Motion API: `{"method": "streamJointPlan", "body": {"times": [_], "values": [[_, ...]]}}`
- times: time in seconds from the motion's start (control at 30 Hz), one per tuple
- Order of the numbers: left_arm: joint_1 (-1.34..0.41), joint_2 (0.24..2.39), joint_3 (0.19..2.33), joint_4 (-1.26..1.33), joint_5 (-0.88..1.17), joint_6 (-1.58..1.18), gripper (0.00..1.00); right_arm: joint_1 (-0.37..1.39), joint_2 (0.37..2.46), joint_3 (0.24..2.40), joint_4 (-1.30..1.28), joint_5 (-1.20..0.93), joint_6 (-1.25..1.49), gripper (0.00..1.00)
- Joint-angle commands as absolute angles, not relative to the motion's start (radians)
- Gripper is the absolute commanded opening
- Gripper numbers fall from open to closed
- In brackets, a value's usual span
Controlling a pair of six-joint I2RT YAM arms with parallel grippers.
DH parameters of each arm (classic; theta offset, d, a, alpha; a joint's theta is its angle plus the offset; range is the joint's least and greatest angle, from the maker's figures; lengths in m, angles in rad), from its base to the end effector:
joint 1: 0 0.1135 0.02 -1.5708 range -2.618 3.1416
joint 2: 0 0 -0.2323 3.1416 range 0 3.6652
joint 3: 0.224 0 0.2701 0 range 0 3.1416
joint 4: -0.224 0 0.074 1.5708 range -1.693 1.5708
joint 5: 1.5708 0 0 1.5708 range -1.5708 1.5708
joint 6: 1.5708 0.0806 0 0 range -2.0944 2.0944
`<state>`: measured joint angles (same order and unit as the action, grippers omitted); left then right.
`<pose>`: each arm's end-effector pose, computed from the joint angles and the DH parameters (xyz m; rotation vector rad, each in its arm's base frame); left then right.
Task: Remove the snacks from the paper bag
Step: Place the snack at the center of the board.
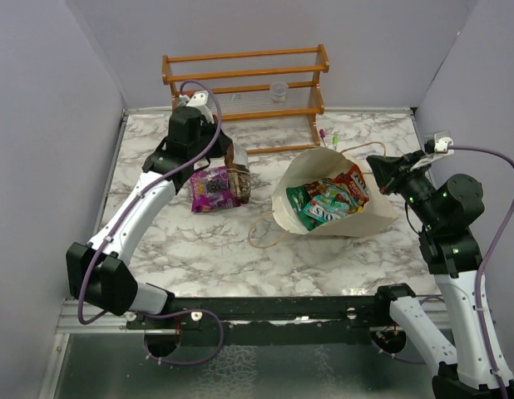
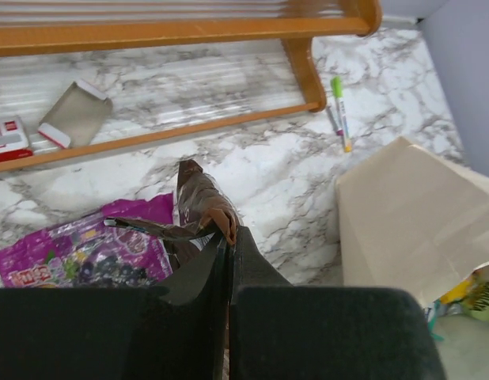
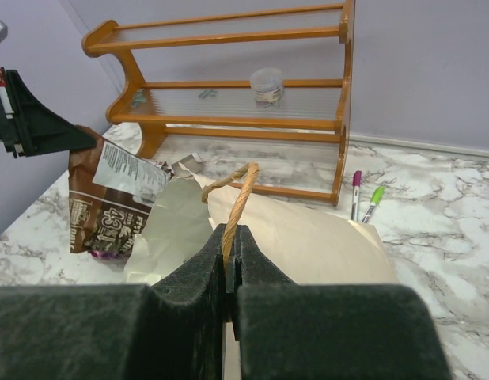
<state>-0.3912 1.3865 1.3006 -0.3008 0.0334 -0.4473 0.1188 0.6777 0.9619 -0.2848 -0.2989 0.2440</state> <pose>0.3578 -0.1505 0.3208 -0.0337 2.0028 -0.5789 0.2216 0.0504 0.3905 -0.1382 1.5891 0.5180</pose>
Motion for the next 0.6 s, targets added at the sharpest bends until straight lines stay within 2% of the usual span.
{"method": "streamJointPlan", "body": {"times": [0.0, 0.23, 0.43, 0.5, 0.57], "values": [[-0.289, 1.388, 1.277, -0.119, 0.336, -0.533, 0.0, 0.124, 0.672, 0.974, -0.292, -0.258, 0.224, 0.02], [-0.225, 1.508, 1.237, -0.309, 0.134, -0.367, 0.0, 0.124, 0.678, 0.976, -0.295, -0.264, 0.223, 0.02], [-0.216, 1.584, 1.22, -0.404, 0.014, -0.313, 0.07, 0.124, 0.69, 0.973, -0.282, -0.288, 0.236, 0.02], [-0.215, 1.566, 1.218, -0.402, -0.049, -0.307, 0.13, 0.123, 0.693, 0.972, -0.28, -0.298, 0.239, 0.02], [-0.216, 1.537, 1.206, -0.39, -0.099, -0.299, 0.22, 0.124, 0.696, 0.968, -0.277, -0.307, 0.244, 0.02]]}}
